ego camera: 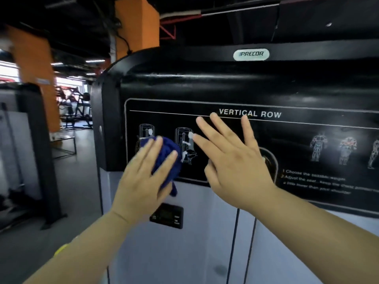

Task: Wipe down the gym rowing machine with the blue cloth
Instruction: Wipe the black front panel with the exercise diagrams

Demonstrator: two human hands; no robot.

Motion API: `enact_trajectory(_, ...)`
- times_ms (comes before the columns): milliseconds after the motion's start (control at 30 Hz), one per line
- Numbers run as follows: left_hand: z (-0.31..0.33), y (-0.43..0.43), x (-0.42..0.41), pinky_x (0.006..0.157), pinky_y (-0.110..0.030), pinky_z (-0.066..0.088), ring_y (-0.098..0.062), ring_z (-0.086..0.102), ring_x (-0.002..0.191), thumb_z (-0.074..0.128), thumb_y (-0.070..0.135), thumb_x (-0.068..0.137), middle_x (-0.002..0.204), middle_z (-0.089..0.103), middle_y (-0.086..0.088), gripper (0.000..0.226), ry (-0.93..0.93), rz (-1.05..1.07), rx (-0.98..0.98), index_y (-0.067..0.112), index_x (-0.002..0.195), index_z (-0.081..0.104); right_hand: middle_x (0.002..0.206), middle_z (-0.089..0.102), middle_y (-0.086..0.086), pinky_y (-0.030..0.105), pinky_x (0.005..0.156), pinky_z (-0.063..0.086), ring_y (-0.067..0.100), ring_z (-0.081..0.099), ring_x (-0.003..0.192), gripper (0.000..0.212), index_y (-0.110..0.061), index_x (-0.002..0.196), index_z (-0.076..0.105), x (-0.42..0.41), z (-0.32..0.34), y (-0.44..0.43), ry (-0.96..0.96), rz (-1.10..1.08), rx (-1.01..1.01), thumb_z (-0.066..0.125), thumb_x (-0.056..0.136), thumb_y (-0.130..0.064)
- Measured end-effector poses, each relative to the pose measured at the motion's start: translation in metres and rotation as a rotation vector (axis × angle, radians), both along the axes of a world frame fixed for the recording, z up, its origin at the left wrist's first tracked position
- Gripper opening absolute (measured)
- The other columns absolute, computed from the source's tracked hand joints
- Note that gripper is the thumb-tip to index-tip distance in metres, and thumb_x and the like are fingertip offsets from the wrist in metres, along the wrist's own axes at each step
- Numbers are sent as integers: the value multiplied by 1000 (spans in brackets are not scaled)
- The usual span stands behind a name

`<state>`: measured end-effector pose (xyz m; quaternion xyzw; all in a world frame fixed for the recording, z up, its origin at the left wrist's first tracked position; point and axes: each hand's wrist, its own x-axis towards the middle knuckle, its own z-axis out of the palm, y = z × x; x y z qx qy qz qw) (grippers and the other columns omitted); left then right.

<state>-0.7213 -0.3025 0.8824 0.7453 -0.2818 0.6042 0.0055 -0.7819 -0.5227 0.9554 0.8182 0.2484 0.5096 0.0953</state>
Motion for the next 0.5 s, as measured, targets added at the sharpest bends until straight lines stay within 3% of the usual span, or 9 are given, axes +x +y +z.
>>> enact_trajectory(100, 27, 6, 4, 114, -51, 32, -43, 30, 141, 47, 27, 96, 155, 28, -25, 55, 58, -32, -443, 6, 146, 38, 155, 39, 2, 53, 120, -2, 21, 26, 148, 53, -18, 138, 57, 6, -9, 12, 36, 28, -105, 50, 86, -28)
enact_trajectory(167, 18, 0, 5, 118, -40, 26, -39, 27, 144, 46, 28, 96, 156, 26, -21, 55, 95, -59, -606, 5, 146, 41, 154, 41, 4, 53, 120, -1, 21, 30, 147, 53, -16, 136, 58, 10, -16, 19, 42, 58, -138, 59, 84, -28)
enact_trajectory(267, -43, -1, 3, 121, -30, 19, -39, 24, 145, 44, 31, 98, 158, 22, -20, 55, 161, -48, -559, 9, 147, 37, 155, 40, 4, 50, 121, -2, 21, 29, 147, 53, -16, 137, 57, 15, -23, 23, 14, 73, -106, 59, 85, -27)
enact_trajectory(367, -103, 15, -2, 116, -41, 27, -37, 23, 146, 30, 42, 104, 161, 15, -13, 52, 253, 2, -421, 18, 150, 27, 156, 38, 4, 48, 121, -4, 19, 28, 147, 52, -16, 139, 56, 21, -34, 27, -23, 80, -75, 58, 88, -26)
enact_trajectory(500, -87, 37, 6, 121, -34, 17, -32, 24, 145, 36, 36, 102, 160, 18, -8, 48, 214, -14, -333, 21, 147, 32, 153, 43, 1, 51, 121, 0, 18, 34, 145, 44, -20, 132, 62, 33, -54, 34, -81, 124, -90, 50, 90, -28)
